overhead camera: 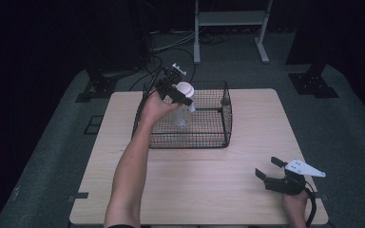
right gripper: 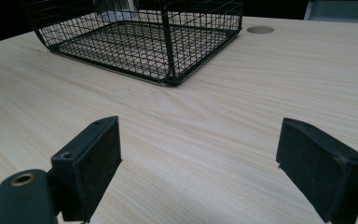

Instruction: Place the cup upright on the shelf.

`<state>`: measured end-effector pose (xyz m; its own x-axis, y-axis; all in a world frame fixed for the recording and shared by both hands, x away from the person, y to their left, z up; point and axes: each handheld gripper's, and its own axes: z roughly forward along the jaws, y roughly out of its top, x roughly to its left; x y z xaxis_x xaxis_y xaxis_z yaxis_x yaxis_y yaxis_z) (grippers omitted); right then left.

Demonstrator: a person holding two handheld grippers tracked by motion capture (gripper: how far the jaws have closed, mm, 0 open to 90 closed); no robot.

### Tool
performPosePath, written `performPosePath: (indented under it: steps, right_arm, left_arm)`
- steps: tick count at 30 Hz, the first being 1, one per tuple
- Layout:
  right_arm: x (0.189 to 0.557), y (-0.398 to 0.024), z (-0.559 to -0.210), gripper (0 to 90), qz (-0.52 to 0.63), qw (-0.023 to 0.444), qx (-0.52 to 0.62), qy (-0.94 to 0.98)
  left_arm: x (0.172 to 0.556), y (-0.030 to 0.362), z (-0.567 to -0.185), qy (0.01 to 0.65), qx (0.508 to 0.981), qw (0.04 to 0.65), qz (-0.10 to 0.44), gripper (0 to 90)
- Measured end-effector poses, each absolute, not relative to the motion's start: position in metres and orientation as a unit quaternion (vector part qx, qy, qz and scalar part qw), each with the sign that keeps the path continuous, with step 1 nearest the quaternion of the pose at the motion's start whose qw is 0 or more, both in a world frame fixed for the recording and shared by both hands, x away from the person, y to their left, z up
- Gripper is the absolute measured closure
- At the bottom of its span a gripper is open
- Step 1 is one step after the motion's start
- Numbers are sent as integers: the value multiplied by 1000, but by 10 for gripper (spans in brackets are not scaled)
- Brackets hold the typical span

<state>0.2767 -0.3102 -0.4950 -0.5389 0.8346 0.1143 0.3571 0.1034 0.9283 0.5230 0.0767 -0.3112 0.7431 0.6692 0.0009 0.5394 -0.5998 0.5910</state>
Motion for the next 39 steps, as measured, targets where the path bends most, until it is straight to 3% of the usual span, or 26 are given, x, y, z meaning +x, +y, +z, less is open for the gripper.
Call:
performPosePath:
  steps: [16, 39]
  right_arm:
    - [280, -311, -495, 129, 517, 226, 428, 706]
    - [279, -309, -495, 129, 511, 228, 424, 712]
  left_arm:
    - [521, 75, -346, 345, 886, 289, 112, 53]
    - [515, 85, -348, 339, 887, 296, 106, 49]
